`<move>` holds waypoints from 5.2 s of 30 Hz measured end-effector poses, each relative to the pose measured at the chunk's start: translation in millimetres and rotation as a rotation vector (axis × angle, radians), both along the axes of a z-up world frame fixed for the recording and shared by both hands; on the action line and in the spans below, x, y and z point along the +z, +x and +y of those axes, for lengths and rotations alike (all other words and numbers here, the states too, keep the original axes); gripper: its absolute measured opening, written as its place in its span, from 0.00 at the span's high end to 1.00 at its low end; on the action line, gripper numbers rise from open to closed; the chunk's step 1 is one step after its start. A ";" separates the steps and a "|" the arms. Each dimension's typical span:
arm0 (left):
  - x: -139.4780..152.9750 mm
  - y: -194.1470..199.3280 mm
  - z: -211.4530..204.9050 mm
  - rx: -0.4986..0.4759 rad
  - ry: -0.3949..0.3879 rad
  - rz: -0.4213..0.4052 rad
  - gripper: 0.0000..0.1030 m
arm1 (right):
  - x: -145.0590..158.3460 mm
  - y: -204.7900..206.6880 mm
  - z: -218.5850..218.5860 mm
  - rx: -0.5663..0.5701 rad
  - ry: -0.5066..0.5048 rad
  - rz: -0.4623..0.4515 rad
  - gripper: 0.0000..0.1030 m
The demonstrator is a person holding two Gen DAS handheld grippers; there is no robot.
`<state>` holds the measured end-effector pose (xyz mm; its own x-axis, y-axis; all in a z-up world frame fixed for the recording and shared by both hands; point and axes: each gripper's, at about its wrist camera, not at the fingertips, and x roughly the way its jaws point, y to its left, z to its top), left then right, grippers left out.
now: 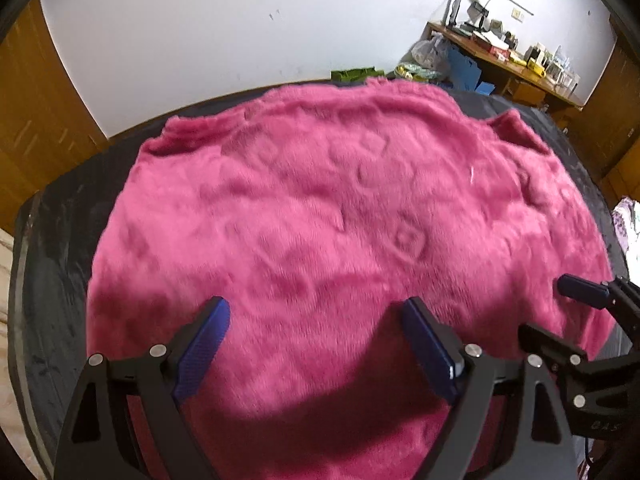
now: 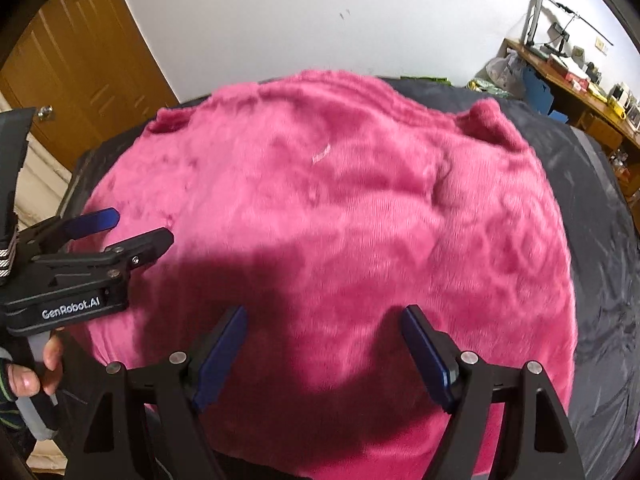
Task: Fold clothes
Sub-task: 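Smooth the robe flat with both open grippers, then grasp the robe side with the right gripper and lift it, then fold the held robe side over the body with the right gripper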
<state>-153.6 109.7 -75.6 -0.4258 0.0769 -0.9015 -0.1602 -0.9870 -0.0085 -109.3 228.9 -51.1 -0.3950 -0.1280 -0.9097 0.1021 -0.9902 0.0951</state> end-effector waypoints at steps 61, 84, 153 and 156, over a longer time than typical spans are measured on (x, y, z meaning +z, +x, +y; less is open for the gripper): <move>-26.0 39.6 -19.6 0.213 -0.057 -0.090 0.01 | -47.7 -36.0 220.9 -0.228 -0.530 -0.013 0.15; -22.0 28.1 -37.8 0.215 -0.040 -0.026 0.01 | -50.8 -41.6 180.4 -0.061 -0.415 -0.010 0.31; 29.1 -61.7 -22.4 -0.026 0.569 -0.113 0.01 | 88.4 -14.0 98.6 -0.034 -0.639 0.159 0.66; 30.2 -61.9 -25.9 -0.018 0.657 -0.145 0.01 | 97.3 -12.0 81.2 -0.003 -0.637 0.168 0.66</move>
